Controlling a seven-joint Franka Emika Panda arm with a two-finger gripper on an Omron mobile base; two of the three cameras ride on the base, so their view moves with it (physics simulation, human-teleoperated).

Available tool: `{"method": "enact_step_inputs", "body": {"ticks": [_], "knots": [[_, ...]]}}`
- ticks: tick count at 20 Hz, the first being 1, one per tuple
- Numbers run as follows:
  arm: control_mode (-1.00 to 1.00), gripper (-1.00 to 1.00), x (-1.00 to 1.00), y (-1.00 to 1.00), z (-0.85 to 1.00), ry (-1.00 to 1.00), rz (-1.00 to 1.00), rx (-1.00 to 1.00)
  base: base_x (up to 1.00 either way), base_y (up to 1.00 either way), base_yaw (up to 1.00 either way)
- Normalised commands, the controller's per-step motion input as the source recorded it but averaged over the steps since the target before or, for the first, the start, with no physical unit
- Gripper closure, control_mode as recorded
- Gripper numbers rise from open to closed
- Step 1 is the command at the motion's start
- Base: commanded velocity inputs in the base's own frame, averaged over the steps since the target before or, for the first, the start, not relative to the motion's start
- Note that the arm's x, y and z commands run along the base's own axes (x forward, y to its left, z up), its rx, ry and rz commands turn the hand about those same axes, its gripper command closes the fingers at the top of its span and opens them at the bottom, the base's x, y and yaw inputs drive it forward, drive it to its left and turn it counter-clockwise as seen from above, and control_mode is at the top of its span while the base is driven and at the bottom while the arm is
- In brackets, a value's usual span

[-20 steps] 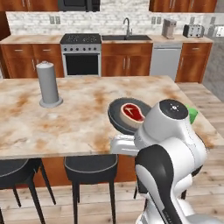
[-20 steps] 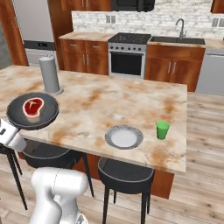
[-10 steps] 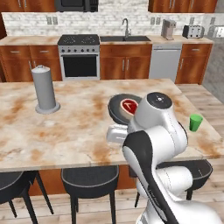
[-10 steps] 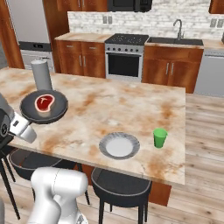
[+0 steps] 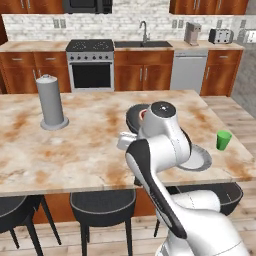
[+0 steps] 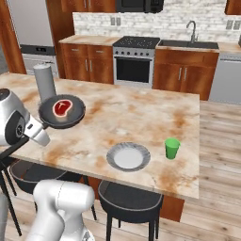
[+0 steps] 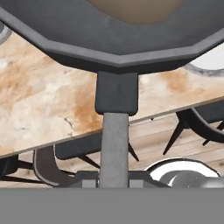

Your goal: Pick up the pan with the steak in it and place it on the dining table. Then place the steak on the plate.

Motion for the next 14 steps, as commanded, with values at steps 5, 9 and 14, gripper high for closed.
{"method": "enact_step_inputs", "body": {"ticks": [5, 9, 14], "knots": [[-1.0, 1.0, 0.49, -0.03, -0.18, 0.01, -0.09, 0.0, 0.0, 0.0, 0.0], [-1.0, 1.0, 0.2, -0.02, -0.2, 0.0, -0.04, 0.0, 0.0, 0.0, 0.0], [-1.0, 1.0, 0.01, 0.0, -0.09, 0.01, 0.0, 0.0, 0.0, 0.0, 0.0]]}}
